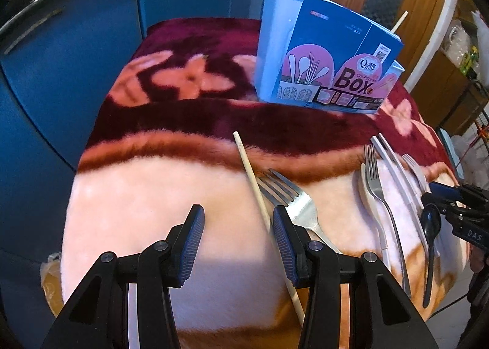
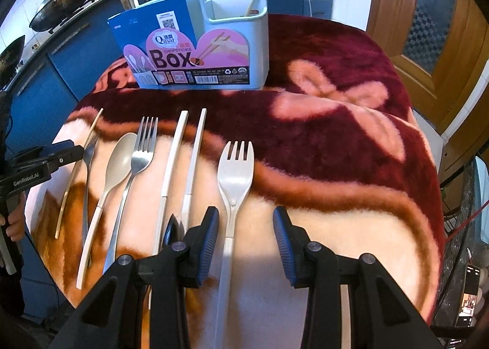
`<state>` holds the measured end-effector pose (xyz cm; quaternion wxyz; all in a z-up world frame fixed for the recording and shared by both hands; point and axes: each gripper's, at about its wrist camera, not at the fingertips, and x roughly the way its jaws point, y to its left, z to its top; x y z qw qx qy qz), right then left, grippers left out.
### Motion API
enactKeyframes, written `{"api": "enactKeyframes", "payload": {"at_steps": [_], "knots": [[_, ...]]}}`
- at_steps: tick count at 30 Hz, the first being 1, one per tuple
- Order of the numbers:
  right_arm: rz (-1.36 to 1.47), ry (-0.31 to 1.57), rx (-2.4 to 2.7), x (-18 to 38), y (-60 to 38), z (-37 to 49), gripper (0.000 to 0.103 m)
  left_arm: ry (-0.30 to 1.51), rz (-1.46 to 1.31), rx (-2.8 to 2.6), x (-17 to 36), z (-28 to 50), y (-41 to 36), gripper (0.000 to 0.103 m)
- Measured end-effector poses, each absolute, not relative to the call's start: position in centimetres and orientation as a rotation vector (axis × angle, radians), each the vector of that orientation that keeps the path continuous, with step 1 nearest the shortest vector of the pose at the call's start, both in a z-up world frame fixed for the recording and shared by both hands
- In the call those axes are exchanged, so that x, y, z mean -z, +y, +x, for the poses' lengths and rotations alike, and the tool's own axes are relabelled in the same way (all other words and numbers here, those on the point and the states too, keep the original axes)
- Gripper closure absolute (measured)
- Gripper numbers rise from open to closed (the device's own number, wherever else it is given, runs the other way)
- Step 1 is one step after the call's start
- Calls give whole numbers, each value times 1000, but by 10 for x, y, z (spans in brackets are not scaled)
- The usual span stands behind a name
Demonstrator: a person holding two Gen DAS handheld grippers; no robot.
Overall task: Organize utensils
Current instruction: 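Grasp the white plastic fork with the right tool while the left tool grasps a wooden chopstick, then carry fork and chopstick to the Box caddy and release both inside it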
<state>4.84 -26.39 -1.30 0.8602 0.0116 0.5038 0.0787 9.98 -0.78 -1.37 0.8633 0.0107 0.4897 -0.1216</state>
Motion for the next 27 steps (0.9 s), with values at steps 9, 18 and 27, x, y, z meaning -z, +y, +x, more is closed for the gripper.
{"api": "enactKeyframes", "payload": {"at_steps": [9, 18, 27], "knots": [[14, 1071, -167, 13, -267, 55, 80, 1079, -33, 296, 14, 120, -3, 73], [78, 1043, -179, 13, -277, 54, 90, 1096, -160, 328, 15, 124, 7, 99], [202, 913, -235, 0, -283, 39, 91, 949, -194, 367, -9, 105, 11, 99]]}}
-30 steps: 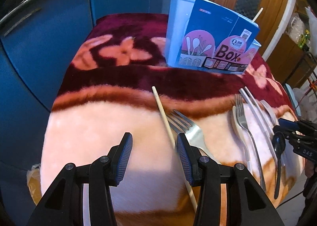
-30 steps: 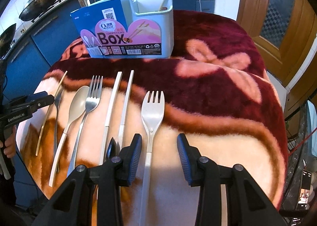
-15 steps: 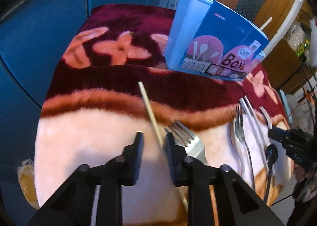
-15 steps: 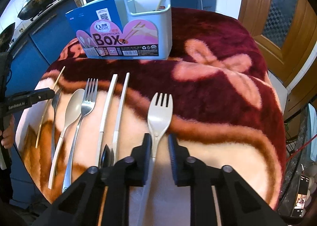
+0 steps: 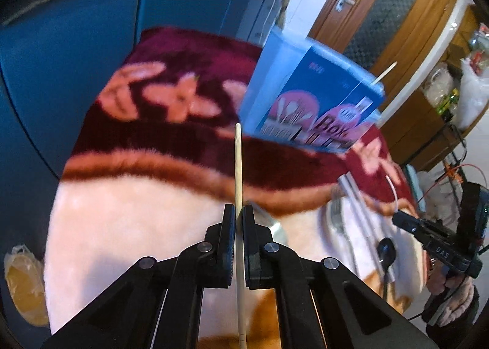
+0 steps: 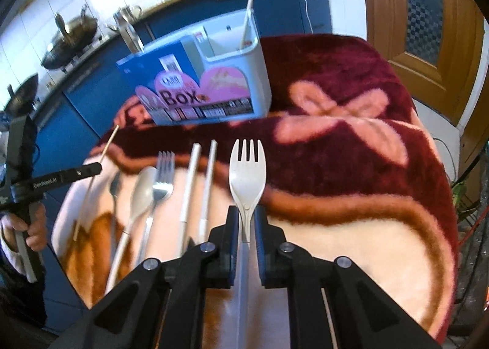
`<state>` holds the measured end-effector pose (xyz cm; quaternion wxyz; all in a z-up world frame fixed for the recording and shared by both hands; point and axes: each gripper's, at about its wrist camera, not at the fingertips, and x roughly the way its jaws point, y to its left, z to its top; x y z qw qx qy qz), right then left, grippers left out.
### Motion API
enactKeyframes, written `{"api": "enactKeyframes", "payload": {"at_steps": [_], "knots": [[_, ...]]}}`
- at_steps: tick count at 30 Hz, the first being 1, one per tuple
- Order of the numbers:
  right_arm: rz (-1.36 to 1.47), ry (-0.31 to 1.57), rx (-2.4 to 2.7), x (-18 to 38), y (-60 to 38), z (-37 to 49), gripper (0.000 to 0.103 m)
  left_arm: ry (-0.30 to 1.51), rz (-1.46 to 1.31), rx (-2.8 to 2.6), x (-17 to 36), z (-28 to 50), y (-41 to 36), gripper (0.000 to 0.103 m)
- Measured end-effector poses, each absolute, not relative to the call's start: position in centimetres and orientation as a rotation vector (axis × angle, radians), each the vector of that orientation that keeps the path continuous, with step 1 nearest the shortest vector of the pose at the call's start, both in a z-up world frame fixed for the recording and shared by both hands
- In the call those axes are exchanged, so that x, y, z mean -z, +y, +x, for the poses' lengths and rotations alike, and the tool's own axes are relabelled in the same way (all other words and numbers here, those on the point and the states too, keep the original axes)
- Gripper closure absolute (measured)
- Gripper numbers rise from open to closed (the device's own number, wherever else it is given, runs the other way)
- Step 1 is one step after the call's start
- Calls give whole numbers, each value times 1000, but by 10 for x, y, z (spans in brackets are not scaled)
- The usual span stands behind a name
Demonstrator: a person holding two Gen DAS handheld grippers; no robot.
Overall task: Organize utensils
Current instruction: 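Carry fork and chopstick to the Box caddy and release both inside it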
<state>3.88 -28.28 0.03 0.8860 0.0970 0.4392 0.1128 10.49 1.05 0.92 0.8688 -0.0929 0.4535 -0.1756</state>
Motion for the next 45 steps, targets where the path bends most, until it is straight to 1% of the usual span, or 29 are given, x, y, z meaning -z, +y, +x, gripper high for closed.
{"api": "enactKeyframes", "payload": {"at_steps": [5, 13, 23, 30, 38, 45], "knots": [[248, 791, -244, -14, -286, 31, 91, 780, -173, 360, -38, 92, 5, 99], [291, 617, -246, -34, -291, 22, 92, 612, -184, 350, -66, 97, -4, 99], [273, 517, -229, -43, -293, 20, 92, 390, -242, 328, -106, 124, -14, 99], [261, 499, -230, -43, -294, 23, 94, 237, -252, 291, -131, 149, -23, 99], [234, 482, -226, -43, -295, 26, 94, 92, -262, 231, -130, 172, -38, 99], [244, 473, -226, -44, -300, 29, 94, 60, -246, 154, -109, 187, -47, 99]]}}
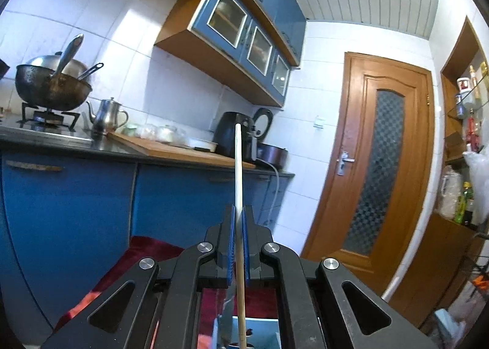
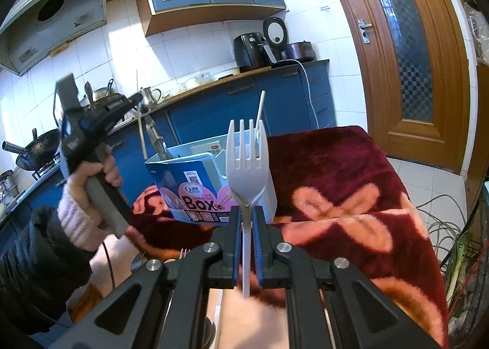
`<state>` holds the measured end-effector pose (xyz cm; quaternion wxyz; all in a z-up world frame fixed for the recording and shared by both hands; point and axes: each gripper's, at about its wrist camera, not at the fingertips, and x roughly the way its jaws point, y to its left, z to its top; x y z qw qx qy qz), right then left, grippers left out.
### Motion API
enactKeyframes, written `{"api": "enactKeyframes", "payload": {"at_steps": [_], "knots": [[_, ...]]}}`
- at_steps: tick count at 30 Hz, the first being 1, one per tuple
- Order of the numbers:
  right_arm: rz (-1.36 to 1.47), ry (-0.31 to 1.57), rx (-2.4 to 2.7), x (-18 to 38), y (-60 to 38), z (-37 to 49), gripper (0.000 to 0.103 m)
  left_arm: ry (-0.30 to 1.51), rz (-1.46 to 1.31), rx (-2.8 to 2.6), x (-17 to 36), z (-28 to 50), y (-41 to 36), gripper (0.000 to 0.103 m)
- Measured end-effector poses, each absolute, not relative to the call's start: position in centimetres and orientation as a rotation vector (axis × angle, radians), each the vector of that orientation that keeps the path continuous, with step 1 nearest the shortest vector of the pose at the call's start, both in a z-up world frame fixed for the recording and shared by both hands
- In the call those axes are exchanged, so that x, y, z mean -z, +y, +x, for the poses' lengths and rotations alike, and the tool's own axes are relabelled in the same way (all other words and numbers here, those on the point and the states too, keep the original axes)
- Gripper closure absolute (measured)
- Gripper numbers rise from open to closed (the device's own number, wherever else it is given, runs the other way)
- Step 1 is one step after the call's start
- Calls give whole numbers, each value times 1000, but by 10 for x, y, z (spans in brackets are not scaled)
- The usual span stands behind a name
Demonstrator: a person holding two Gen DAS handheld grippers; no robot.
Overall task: Organize utensils
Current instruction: 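Carry fork and chopstick to the Box caddy and release both inside it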
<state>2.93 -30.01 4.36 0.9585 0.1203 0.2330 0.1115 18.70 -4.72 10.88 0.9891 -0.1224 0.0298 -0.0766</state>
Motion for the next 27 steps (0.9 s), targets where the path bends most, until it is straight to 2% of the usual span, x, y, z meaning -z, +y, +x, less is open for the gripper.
{"api": "enactKeyframes", "payload": {"at_steps": [6, 19, 27], "knots": [[225, 449, -221, -54, -300, 37, 94, 75, -219, 141, -88, 189, -50, 99], [172, 321, -194, -108, -287, 86, 94, 36, -185, 147, -87, 174, -47, 99], [145, 331, -150, -101, -276, 131, 94, 23, -180, 157, -87, 168, -46, 99]]}}
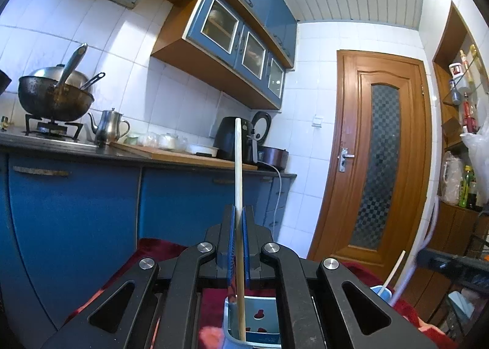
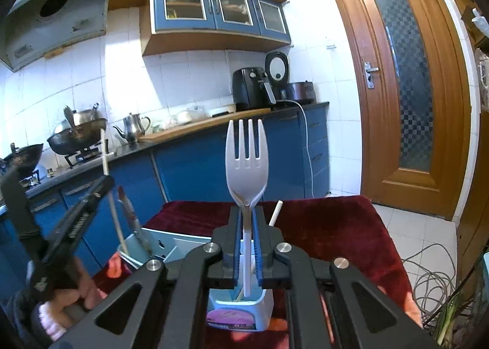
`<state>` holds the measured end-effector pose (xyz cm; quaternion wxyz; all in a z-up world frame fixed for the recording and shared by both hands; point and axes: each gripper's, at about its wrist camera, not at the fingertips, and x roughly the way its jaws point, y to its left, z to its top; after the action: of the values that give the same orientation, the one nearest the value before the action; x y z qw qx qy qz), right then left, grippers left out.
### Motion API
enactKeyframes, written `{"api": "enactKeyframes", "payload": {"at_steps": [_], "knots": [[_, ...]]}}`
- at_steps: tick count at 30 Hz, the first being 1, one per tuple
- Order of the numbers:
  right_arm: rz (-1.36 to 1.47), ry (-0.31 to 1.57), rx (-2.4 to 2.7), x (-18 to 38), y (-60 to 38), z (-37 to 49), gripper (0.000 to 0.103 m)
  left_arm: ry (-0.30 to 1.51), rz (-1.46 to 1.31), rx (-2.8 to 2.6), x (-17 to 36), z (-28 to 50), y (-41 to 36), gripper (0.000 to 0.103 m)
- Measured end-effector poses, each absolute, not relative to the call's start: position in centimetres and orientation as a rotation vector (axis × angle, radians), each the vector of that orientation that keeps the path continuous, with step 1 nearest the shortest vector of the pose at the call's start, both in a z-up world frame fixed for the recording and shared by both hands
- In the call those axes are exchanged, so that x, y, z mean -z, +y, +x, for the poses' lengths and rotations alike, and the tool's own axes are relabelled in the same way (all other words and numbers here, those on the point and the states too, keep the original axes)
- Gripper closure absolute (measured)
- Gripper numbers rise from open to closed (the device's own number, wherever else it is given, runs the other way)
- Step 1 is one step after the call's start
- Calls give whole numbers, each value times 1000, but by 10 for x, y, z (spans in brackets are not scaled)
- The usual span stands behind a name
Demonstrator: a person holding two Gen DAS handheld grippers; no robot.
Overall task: Organize utensils
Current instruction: 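Carry fork and chopstick to the Box caddy and release both inside it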
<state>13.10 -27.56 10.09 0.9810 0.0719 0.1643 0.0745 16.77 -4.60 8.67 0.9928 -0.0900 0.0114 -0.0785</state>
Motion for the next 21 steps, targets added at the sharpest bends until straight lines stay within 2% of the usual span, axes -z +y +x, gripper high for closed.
{"api": "enactKeyframes", "payload": {"at_steps": [9, 11, 12, 15, 21], "knots": [[140, 419, -151, -75, -274, 148, 93, 60, -166, 165, -80, 166, -47, 99], [146, 414, -148, -75, -275, 146, 88, 80, -157, 170, -79, 166, -48, 97], [151, 412, -147, -75, -276, 145, 83, 90, -152, 173, -80, 166, -49, 92], [161, 398, -146, -77, -278, 140, 77, 118, -140, 186, -80, 164, -50, 73], [172, 390, -138, -82, -282, 125, 76, 136, -131, 202, -86, 153, -47, 65]]}}
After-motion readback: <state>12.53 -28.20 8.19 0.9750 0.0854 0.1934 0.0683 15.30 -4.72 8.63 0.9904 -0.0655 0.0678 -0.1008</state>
